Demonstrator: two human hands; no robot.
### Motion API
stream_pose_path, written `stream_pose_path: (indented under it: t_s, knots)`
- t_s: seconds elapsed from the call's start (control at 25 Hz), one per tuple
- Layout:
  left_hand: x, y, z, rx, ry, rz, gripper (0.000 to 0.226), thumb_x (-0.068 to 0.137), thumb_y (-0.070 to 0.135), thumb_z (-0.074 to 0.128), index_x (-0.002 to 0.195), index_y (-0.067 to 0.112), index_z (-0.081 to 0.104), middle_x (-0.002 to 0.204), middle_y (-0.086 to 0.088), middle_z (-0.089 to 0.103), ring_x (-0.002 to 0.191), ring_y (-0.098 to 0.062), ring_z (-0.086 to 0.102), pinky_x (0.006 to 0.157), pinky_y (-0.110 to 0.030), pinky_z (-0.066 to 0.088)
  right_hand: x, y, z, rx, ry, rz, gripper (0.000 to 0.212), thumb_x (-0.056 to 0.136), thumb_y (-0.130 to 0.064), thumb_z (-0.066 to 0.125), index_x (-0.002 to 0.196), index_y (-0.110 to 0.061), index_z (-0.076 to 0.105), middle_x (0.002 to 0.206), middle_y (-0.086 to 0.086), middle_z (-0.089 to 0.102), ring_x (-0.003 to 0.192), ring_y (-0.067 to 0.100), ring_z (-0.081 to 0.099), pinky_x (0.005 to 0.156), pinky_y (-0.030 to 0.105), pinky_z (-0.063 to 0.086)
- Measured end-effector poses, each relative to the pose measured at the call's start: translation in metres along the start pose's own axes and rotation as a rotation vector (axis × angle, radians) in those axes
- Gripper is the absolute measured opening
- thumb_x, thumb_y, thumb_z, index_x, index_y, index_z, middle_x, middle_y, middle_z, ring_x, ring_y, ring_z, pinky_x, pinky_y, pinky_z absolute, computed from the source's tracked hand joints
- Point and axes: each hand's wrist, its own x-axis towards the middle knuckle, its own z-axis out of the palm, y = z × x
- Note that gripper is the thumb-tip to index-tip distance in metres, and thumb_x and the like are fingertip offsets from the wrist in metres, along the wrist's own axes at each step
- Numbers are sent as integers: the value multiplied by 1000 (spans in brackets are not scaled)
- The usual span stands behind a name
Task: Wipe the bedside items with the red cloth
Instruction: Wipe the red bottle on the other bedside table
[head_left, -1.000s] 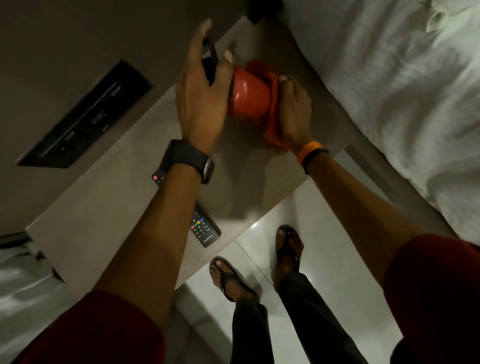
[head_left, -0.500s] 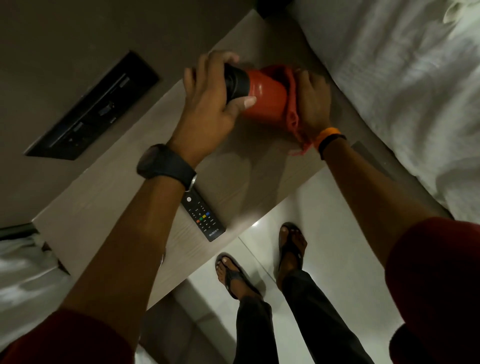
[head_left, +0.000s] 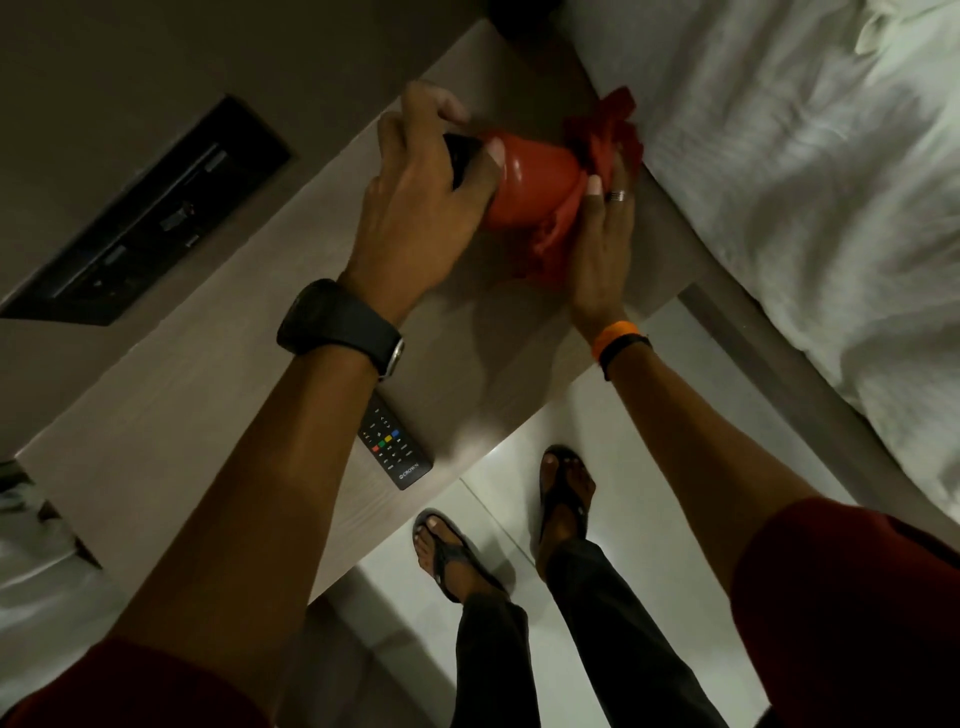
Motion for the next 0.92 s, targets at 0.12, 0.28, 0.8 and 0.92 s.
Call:
stream_pose_path:
  t_s: [0.12, 0.28, 0.8, 0.92]
  knots:
    - [4, 4, -3, -133, -51, -83, 48, 96, 23, 64, 134, 13, 38, 142, -13, 45, 123, -24, 54, 78, -13, 46, -32, -13, 7, 109, -116, -97, 50, 109, -32, 29, 155, -15, 28, 167, 10, 22, 155, 26, 21, 128, 53, 19]
    - [6, 14, -8, 24, 49, -133, 35, 101, 27, 53, 134, 16, 48, 132, -9, 61, 115, -28, 62, 88, -41, 57, -75, -12, 26, -193, -195, -552, 50, 107, -29, 29, 154, -12, 28, 167, 9, 17, 158, 26, 10, 131, 46, 5]
    - [-22, 32, -12, 170, 5, 86, 62, 77, 33, 84, 131, 16, 59, 135, -3, 62, 123, -15, 59, 100, -17, 46, -9, 11, -23, -197, -132, -58, 28, 109, -15, 33, 121, -3, 55, 110, 14, 62, 96, 26, 60, 94, 53, 54]
    - [-29, 23, -8, 130, 13, 109, 79, 74, 35, 86, 142, 18, 50, 144, -5, 55, 133, -17, 53, 103, -16, 40, -30, 5, -37, 202, -48, 176, 31, 111, -24, 26, 123, -9, 51, 112, 13, 67, 88, 16, 71, 81, 34, 62]
